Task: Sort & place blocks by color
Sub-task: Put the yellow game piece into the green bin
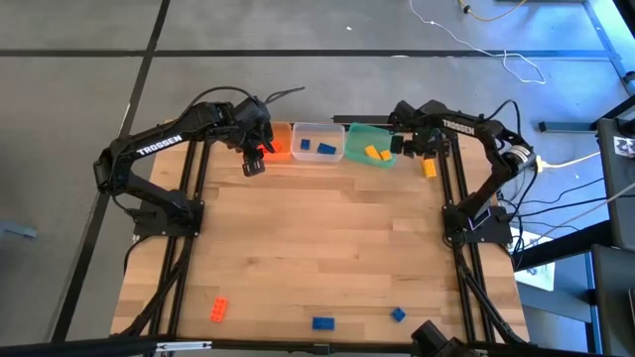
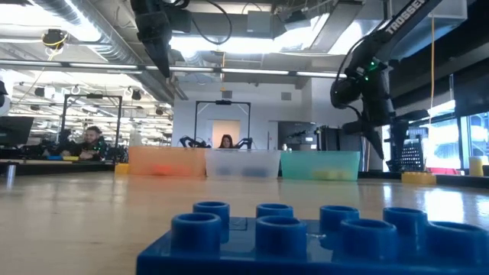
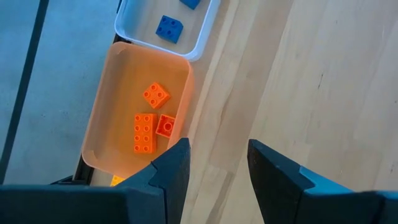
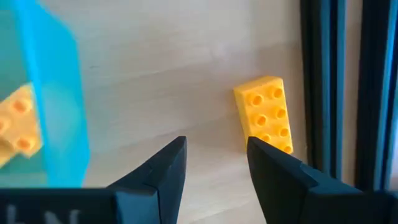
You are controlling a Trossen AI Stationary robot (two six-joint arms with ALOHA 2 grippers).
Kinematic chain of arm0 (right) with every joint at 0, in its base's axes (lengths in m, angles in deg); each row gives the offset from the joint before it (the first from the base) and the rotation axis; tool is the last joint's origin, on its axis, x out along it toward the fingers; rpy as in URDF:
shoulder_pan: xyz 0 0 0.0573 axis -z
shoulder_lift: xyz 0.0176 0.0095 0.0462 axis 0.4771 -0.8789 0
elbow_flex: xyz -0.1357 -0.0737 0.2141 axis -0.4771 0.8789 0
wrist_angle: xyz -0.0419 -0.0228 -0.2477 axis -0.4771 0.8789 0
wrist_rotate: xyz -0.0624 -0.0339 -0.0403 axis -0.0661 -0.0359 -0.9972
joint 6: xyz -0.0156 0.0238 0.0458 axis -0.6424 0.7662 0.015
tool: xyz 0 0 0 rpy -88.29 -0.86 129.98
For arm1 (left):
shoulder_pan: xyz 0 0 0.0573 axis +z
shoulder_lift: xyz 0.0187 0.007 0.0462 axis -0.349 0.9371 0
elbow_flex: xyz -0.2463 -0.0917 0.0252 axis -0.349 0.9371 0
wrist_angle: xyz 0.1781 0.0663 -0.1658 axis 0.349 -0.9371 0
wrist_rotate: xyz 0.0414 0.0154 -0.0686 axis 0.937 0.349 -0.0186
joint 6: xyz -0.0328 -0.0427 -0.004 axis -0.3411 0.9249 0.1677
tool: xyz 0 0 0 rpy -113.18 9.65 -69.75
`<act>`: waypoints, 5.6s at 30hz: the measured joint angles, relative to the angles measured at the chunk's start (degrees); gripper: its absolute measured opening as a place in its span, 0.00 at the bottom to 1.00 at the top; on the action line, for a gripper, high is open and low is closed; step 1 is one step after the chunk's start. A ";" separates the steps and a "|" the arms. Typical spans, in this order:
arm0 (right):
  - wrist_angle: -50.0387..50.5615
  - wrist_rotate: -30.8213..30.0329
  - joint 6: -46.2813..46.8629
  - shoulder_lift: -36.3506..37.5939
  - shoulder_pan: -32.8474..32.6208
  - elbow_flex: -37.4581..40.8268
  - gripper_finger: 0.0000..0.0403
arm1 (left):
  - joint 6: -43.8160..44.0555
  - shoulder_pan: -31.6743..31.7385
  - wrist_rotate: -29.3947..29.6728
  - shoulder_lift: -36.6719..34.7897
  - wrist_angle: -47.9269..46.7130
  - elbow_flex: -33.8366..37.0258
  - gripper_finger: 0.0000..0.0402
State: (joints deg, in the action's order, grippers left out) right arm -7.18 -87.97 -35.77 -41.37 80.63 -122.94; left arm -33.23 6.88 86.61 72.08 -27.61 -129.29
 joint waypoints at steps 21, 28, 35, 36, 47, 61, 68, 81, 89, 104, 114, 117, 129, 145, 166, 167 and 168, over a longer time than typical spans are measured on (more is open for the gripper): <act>-4.01 0.01 8.01 0.03 3.21 10.76 0.43 | -1.18 0.07 0.02 0.00 0.19 0.00 0.38; -3.99 1.73 5.45 0.16 3.21 11.28 0.43 | -1.18 0.09 0.02 0.00 0.20 0.00 0.38; 0.35 6.61 3.85 -0.10 1.34 11.51 0.43 | -1.16 0.09 0.02 0.00 0.19 0.00 0.38; 1.22 7.68 2.71 -0.12 0.87 11.57 0.43 | -1.16 0.09 0.02 0.00 0.19 0.00 0.38; 1.82 12.66 -5.68 -0.13 -7.67 11.54 0.43 | -0.92 0.09 0.02 0.00 0.20 0.00 0.38; 2.92 10.83 -2.49 -0.10 -15.55 10.62 0.43 | 2.02 0.09 0.00 0.00 0.09 0.00 0.38; 3.97 8.73 -4.04 -0.10 -16.79 7.22 0.43 | 3.14 0.09 0.01 0.00 0.02 0.00 0.38; 1.59 3.29 -7.79 -0.02 -13.28 9.18 0.43 | 3.78 0.04 0.00 0.00 -0.02 0.00 0.38; 0.93 4.64 -11.26 0.03 -11.71 10.58 0.43 | 4.68 0.04 -0.02 0.00 -0.04 -0.02 0.38; 0.20 4.04 -12.30 -0.02 -11.43 10.69 0.43 | 5.05 0.04 -0.79 0.00 -0.02 -0.02 0.38; -0.65 3.09 -11.44 -0.02 -11.43 11.97 0.43 | 6.18 0.02 -1.73 0.00 -0.02 -0.02 0.38; -1.91 3.56 -10.53 0.01 -11.43 14.40 0.43 | 6.29 0.02 -1.72 0.00 -0.03 -0.02 0.38; -3.90 3.35 -11.65 0.15 -11.43 17.56 0.43 | 6.25 0.02 -1.70 0.00 -0.02 -0.02 0.38; -4.36 1.98 -13.00 0.05 -11.47 17.47 0.42 | 6.25 0.02 -1.70 0.00 -0.02 -0.02 0.38; 2.59 1.19 -18.02 -0.32 -11.42 8.84 0.33 | 5.97 0.04 -1.70 0.00 -0.06 -0.02 0.38; 3.37 1.32 -18.76 -0.32 -11.43 7.63 0.33 | 5.97 0.04 -1.70 0.00 -0.05 -0.02 0.38; 4.52 1.37 -19.16 -0.32 -11.43 6.34 0.33 | 5.95 0.04 -1.70 0.00 -0.07 -0.02 0.38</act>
State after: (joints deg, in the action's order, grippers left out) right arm -2.66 -86.60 -54.93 -41.69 69.20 -116.60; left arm -27.29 6.93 84.90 72.08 -27.68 -129.31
